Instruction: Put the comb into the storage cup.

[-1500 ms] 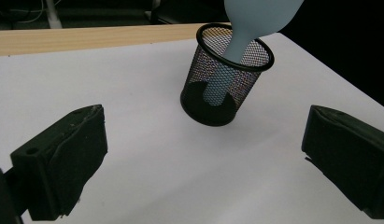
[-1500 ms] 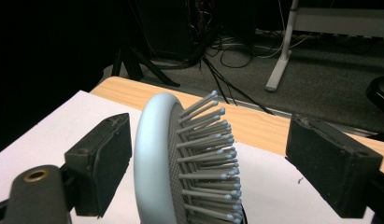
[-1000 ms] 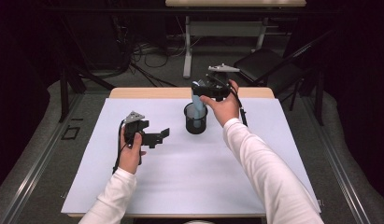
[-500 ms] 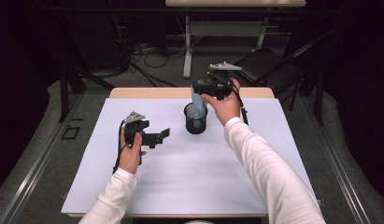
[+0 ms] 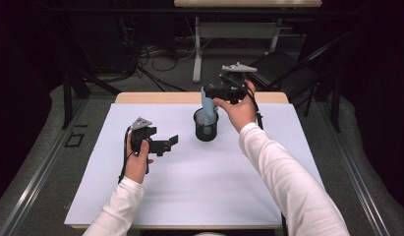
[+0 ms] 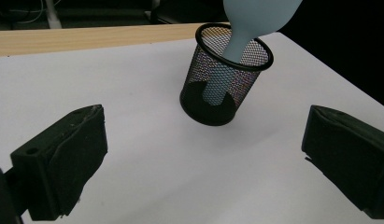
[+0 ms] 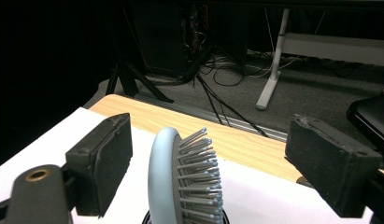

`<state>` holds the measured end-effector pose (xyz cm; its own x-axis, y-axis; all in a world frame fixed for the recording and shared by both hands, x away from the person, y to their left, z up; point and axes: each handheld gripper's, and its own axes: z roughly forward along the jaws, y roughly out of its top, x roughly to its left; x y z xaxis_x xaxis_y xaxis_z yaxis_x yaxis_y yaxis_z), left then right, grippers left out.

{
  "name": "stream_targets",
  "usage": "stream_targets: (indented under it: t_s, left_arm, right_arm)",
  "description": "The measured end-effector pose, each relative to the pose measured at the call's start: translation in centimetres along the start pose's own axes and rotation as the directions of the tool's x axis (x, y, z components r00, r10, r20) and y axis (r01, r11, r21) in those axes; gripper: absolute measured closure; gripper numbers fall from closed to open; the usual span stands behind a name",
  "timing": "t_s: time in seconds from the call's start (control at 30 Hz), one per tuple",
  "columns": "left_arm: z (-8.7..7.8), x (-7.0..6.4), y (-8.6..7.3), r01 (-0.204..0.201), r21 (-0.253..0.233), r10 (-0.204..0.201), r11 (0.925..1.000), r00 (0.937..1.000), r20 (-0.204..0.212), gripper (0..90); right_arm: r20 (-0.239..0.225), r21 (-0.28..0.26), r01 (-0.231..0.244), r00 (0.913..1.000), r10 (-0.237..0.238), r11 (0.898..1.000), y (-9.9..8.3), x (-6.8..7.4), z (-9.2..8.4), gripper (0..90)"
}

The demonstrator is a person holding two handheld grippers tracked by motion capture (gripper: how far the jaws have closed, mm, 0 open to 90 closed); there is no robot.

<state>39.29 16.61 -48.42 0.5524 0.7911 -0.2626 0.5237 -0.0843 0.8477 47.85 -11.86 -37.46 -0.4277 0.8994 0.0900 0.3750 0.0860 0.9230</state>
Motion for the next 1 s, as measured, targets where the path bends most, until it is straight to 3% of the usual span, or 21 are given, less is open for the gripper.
stream_targets:
  t_s: [0.27, 0.7, 1.0]
  left_arm:
    - [0.0, 0.0, 0.0, 0.001, 0.001, -0.001, 1.0000, 1.0000, -0.003, 0.5]
    - [0.2, 0.1, 0.1, 0.004, 0.001, -0.004, 1.0000, 1.0000, -0.001, 0.6]
    - [0.3, 0.4, 0.2, 0.013, 0.008, -0.013, 0.9999, 0.9999, 0.008, 0.6]
  right_arm:
    - [-0.014, 0.018, 0.016, 0.9998, -0.016, 1.000, 0.3, -0.3, -1.1, 16.3]
    - [-0.041, -0.009, 0.025, 0.9988, -0.025, 1.000, 0.2, -0.7, -2.9, 16.8]
    - [-0.069, 0.024, 0.049, 0.9965, -0.048, 0.998, -0.2, -1.0, -3.7, 14.9]
